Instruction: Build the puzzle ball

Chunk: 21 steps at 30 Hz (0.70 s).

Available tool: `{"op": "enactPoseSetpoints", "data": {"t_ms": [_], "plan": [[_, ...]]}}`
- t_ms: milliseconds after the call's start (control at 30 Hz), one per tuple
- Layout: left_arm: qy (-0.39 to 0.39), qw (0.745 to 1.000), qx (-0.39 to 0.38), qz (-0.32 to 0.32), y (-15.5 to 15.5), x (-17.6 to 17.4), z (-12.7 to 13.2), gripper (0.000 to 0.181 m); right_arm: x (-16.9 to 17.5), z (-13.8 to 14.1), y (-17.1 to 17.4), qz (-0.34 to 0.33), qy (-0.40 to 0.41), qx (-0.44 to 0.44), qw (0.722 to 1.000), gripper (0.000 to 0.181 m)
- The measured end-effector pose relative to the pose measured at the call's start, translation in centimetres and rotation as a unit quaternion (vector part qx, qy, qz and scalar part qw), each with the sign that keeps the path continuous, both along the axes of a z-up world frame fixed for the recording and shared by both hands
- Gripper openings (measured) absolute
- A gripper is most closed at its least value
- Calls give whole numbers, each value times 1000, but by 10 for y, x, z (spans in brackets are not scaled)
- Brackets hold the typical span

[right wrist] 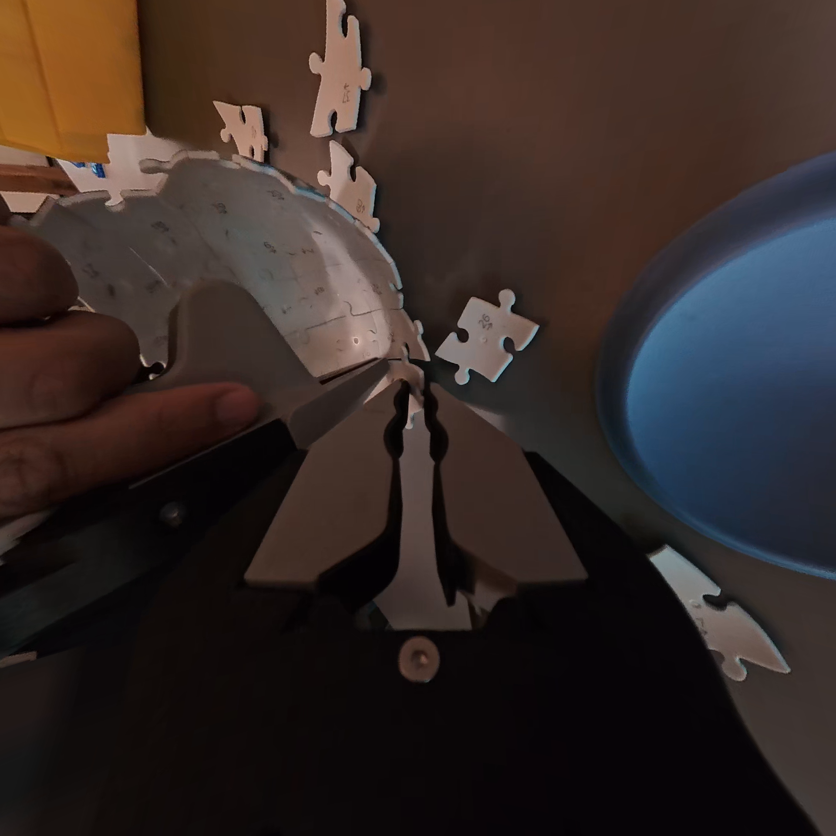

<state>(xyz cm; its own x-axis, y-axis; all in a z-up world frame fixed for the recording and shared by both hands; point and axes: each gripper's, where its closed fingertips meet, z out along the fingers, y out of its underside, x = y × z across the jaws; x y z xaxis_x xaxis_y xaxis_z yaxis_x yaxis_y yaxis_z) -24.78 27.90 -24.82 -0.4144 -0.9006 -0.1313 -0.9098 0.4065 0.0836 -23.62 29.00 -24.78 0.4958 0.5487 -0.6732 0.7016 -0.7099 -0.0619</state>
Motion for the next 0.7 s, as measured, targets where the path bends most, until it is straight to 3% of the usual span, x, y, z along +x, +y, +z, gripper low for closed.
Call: {"op": "enactPoseSetpoints", "data": {"t_ms": [500,700], "plan": [[16,999,16,-23,1,-1,-3,0,-2,1,-1,4,10,3,1000,3],[18,1000,6,-17,1,-1,-3,0,2,8,8,-15,27,21,999,16]]}}
